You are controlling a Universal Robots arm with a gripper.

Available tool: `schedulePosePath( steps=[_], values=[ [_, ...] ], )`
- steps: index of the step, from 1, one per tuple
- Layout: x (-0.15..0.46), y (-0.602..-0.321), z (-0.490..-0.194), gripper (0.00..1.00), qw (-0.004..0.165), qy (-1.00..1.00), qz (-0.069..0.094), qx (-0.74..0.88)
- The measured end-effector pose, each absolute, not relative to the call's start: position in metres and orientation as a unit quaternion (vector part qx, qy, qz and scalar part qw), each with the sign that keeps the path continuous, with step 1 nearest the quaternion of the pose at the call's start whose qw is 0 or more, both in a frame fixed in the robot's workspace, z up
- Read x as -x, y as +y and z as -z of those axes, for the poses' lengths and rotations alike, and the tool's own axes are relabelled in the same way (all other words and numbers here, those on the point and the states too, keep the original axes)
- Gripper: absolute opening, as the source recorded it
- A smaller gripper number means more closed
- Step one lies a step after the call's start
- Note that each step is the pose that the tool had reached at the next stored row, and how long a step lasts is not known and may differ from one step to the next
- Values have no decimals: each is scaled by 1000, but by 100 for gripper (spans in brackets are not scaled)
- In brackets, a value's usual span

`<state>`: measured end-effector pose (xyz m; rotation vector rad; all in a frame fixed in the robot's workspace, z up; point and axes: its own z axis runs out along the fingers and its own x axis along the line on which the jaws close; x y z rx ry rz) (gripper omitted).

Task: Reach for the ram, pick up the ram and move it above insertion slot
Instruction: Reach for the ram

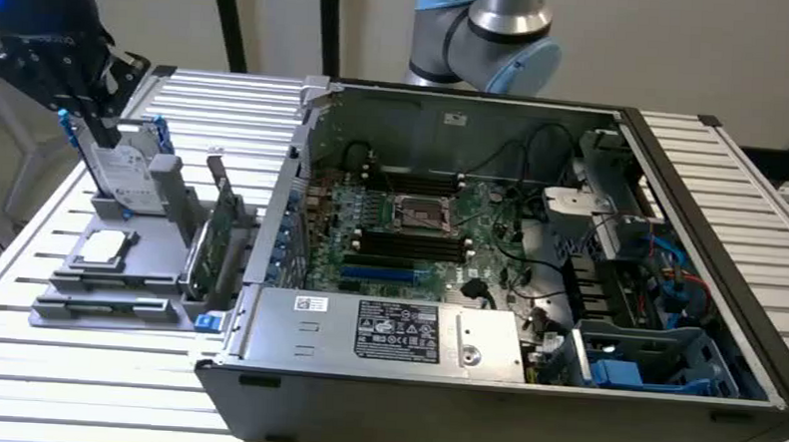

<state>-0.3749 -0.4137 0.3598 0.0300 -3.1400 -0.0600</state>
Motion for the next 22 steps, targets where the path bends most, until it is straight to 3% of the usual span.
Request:
schedulePosePath(
  steps=[15, 22],
  values=[
    [375, -415, -360, 11, 1, -1000, 19, -10],
    [378, -445, -360, 11, 0, -1000, 19, -10]
  ],
)
